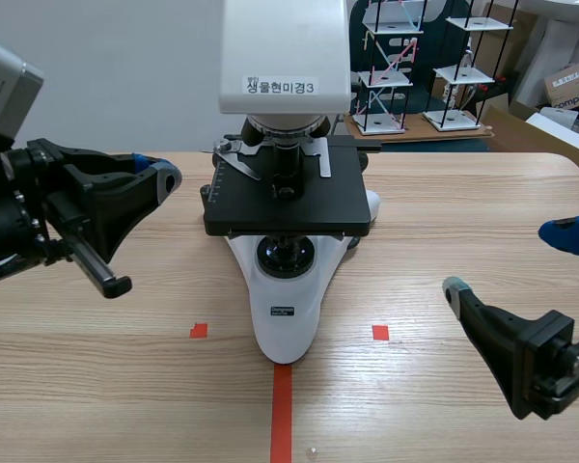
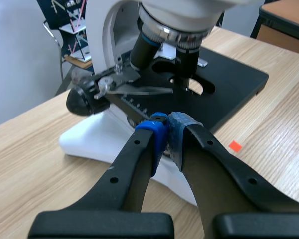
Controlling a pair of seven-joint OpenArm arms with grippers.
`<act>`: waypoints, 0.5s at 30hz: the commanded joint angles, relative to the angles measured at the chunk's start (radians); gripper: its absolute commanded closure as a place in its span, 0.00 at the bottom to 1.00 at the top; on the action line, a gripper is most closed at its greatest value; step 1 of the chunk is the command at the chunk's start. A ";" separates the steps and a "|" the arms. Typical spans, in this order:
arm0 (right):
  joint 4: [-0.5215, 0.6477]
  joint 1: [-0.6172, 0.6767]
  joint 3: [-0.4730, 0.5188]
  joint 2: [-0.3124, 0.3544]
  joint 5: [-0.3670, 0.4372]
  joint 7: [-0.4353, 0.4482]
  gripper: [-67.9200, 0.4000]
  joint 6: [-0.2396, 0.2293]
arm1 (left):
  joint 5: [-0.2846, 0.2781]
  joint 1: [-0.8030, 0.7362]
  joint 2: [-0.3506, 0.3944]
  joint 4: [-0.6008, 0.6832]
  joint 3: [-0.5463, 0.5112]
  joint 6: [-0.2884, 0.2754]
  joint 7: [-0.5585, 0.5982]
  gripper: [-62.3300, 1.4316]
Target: Point at the objective lens
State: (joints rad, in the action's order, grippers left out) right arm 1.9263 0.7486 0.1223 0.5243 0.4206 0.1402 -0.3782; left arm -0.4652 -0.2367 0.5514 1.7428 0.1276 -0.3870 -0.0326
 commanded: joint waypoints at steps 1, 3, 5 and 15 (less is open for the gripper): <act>0.005 0.002 0.001 0.013 0.014 0.016 0.01 0.003 | -0.010 0.016 -0.014 -0.005 0.014 0.003 0.008 0.95; 0.005 0.002 0.001 0.013 0.014 0.016 0.01 0.003 | -0.010 0.033 -0.023 -0.018 0.028 0.003 0.004 0.95; 0.005 0.002 0.001 0.013 0.014 0.016 0.01 0.003 | -0.010 0.045 -0.027 -0.032 0.044 0.003 0.001 0.95; 0.005 0.002 0.001 0.013 0.014 0.023 0.01 0.003 | -0.016 0.089 -0.057 -0.080 0.101 -0.001 -0.002 0.95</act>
State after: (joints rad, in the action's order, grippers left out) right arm 1.9263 0.7486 0.1223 0.5243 0.4206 0.1478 -0.3782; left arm -0.4656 -0.1539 0.4992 1.6432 0.2291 -0.3878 -0.0490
